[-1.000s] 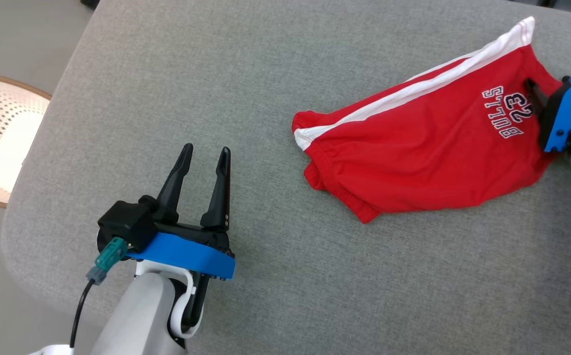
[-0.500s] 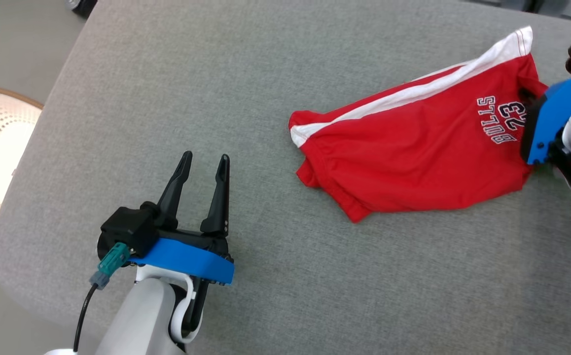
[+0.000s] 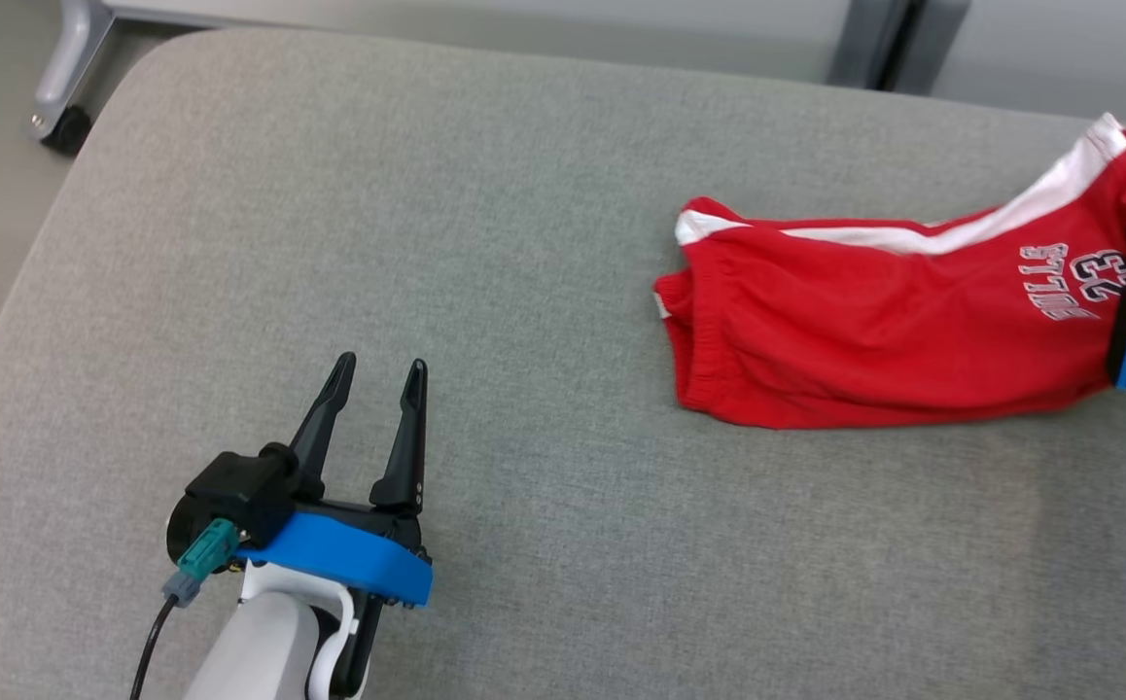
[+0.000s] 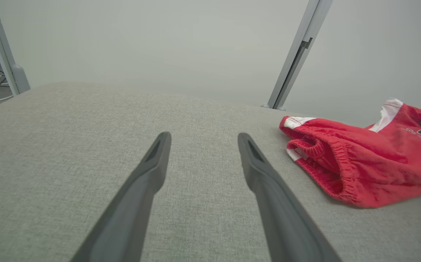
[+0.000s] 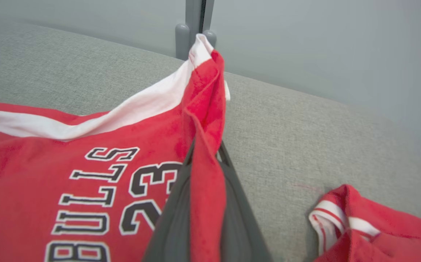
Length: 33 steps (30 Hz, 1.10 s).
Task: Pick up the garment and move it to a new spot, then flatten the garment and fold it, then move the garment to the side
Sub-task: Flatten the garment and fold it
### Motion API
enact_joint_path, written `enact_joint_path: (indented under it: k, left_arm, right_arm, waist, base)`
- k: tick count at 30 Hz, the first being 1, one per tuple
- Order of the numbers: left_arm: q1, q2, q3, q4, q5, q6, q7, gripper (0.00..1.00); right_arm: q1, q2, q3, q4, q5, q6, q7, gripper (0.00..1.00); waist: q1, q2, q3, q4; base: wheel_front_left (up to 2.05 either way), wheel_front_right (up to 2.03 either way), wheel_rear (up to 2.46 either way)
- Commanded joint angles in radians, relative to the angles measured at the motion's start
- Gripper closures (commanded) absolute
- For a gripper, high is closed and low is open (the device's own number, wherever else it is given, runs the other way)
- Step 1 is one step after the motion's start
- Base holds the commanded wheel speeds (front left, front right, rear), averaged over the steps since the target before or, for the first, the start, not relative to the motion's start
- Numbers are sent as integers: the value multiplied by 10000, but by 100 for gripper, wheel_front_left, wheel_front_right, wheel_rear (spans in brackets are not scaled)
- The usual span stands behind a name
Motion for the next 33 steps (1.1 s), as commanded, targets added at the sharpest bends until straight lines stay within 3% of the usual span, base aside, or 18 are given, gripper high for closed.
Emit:
enact_joint_path:
  k: [1,9,17,23,31,32,33]
  left_arm:
    - [117,96,-21,5,-26,-66,-44,0]
    - [349,135,-200,59,-104,-67,-44,0]
    - [356,169,-306,39,-150,-67,-45,0]
    - [151,118,-517,220,-135,-67,-45,0]
    - [-96,23,-1057,471,-206,-67,-45,0]
    - [-123,7,-1114,494,-224,-67,-45,0]
    - [-130,0,-1124,507,-227,-67,-45,0]
  right_arm:
    - [196,68,-102,-107,-116,4,37,100]
    - [1127,1064,-1286,-1766,-1314,5,849,100]
    - [1133,2635,81,-2986,-1368,5,1886,100]
    - [761,3407,1153,-2235,-1163,4,1972,100]
    - [107,3500,1976,-306,0,5,1194,100]
    - [18,3497,2062,-136,174,5,1015,79]
    - [-71,3498,2146,31,298,5,864,0]
  waist:
    - [0,0,-212,-189]
    - [0,0,-636,-192]
    - [0,0,-739,-35]
    - [0,0,-871,245]
    - [0,0,-1064,708]
    - [0,0,-1085,746]
    - [0,0,-1100,760]
  base:
    - [0,0,0]
    - [0,0,0]
    - [0,0,0]
    - [0,0,0]
    - [0,0,0]
    - [0,0,0]
    - [0,0,0]
